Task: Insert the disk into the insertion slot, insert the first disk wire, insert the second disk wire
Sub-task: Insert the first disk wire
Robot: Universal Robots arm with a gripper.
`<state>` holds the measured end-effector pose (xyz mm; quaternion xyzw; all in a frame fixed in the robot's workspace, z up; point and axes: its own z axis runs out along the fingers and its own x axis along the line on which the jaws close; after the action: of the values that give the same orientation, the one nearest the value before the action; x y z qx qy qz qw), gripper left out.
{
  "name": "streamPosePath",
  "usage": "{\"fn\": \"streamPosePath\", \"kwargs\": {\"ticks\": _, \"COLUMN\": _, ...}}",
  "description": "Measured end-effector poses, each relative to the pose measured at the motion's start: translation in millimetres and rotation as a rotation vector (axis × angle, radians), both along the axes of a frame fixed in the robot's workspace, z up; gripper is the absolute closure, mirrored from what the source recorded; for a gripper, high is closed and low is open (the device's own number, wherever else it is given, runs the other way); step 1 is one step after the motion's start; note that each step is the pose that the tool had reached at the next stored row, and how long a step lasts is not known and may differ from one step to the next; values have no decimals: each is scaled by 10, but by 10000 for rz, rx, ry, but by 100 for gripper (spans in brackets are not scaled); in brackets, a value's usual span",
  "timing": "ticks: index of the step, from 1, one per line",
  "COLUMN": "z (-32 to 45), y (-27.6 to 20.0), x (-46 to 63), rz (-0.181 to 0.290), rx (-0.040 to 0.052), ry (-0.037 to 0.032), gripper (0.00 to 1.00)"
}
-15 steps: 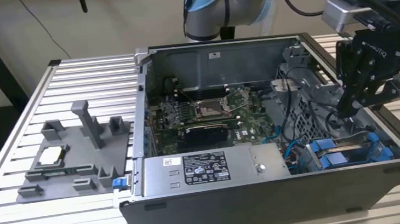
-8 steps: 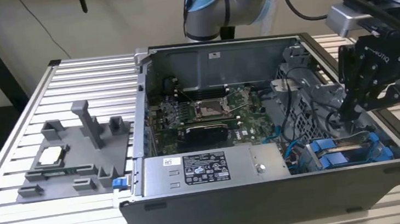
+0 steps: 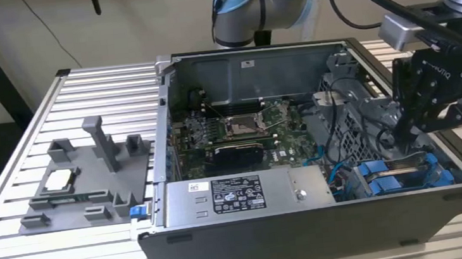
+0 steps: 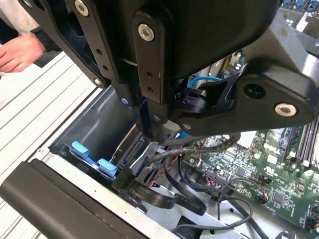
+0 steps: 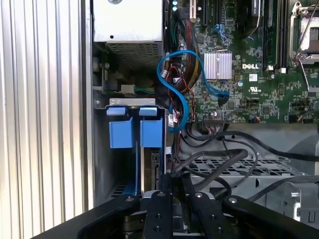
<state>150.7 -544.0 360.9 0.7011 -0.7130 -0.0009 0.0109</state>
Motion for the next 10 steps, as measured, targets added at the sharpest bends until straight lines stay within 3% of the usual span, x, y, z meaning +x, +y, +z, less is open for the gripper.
{"fn": "streamPosePath", "kwargs": {"ticks": 10, "z": -98, "y": -3, "x": 72, "rz": 0, "rx": -45, "ry": 39, "gripper": 81}}
